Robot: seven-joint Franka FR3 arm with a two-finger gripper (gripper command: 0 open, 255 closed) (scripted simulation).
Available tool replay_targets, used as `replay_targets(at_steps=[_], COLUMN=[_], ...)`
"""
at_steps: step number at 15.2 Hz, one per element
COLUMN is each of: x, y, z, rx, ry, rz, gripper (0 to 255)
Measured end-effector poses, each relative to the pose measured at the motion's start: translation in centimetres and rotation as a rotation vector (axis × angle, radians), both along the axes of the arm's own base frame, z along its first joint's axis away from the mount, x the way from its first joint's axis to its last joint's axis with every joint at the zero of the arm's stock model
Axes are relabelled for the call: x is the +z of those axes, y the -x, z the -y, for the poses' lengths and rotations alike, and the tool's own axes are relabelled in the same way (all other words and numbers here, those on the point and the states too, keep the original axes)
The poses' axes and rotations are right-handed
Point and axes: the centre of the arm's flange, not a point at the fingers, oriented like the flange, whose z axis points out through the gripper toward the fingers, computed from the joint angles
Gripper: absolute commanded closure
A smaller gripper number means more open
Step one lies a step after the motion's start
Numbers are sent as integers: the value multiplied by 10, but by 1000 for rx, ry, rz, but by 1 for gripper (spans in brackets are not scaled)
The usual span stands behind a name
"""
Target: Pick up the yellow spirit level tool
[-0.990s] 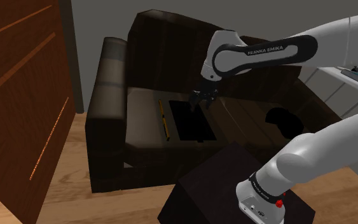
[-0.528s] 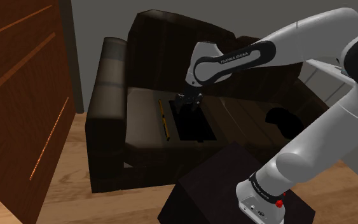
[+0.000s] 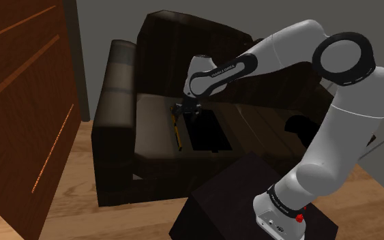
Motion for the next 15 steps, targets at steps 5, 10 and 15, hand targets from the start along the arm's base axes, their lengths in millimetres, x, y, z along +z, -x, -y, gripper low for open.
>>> replay_targets(at_steps=[5, 10, 15], x=[-40, -70, -86], y=[-46, -53, -55], z=[1, 1, 0], rx=[-75, -90, -89], ry=[5, 7, 5], rz=[14, 17, 21], gripper=[0, 0, 255])
